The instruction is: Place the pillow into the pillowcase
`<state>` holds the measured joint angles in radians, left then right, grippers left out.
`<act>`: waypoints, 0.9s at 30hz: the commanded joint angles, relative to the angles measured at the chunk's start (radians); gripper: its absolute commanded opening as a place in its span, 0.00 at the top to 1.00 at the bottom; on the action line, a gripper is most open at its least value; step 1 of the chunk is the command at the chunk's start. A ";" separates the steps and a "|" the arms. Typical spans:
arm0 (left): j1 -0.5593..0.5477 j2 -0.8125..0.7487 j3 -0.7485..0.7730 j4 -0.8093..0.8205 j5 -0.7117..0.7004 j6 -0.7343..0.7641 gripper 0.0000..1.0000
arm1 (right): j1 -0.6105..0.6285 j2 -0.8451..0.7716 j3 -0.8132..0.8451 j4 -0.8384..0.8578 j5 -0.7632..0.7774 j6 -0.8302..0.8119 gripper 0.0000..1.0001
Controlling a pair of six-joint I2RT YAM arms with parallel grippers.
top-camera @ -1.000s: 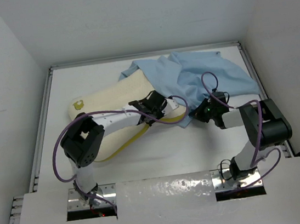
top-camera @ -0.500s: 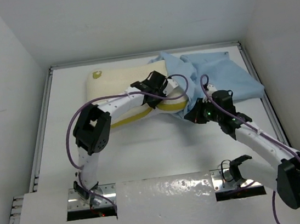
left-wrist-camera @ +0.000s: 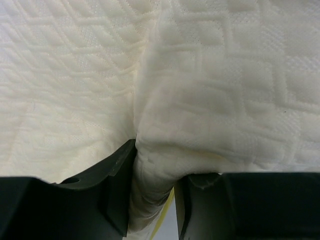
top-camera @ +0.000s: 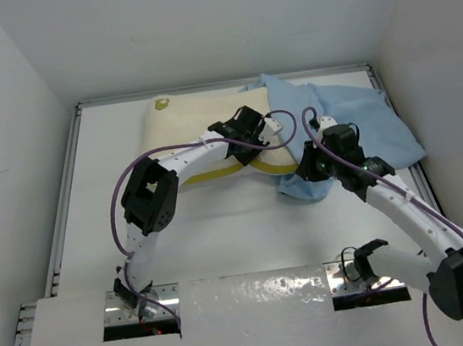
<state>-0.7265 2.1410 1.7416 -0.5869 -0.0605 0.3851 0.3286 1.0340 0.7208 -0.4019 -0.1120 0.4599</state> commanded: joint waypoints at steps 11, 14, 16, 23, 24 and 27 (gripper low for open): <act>0.006 -0.052 -0.027 -0.008 0.084 -0.037 0.87 | -0.003 0.243 -0.001 0.342 0.268 0.000 0.60; 0.007 -0.055 -0.019 -0.016 0.080 -0.041 0.97 | 0.000 0.279 0.032 0.330 0.214 -0.021 1.00; 0.016 -0.055 -0.004 -0.024 0.077 -0.060 1.00 | 0.015 0.270 0.060 0.296 0.183 -0.032 1.00; 0.078 -0.023 0.064 -0.045 -0.036 -0.104 1.00 | 0.248 0.161 0.262 0.052 0.347 -0.060 1.00; 0.081 -0.007 0.073 -0.054 -0.044 -0.104 1.00 | 0.262 0.172 0.276 0.046 0.338 -0.049 1.00; 0.081 0.000 0.107 -0.074 0.020 -0.106 1.00 | 0.271 0.210 0.238 0.168 0.177 0.028 1.00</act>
<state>-0.6624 2.1387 1.7874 -0.6647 -0.0448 0.3069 0.5850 1.2304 0.9569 -0.3050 0.1913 0.4240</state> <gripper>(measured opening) 0.096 0.002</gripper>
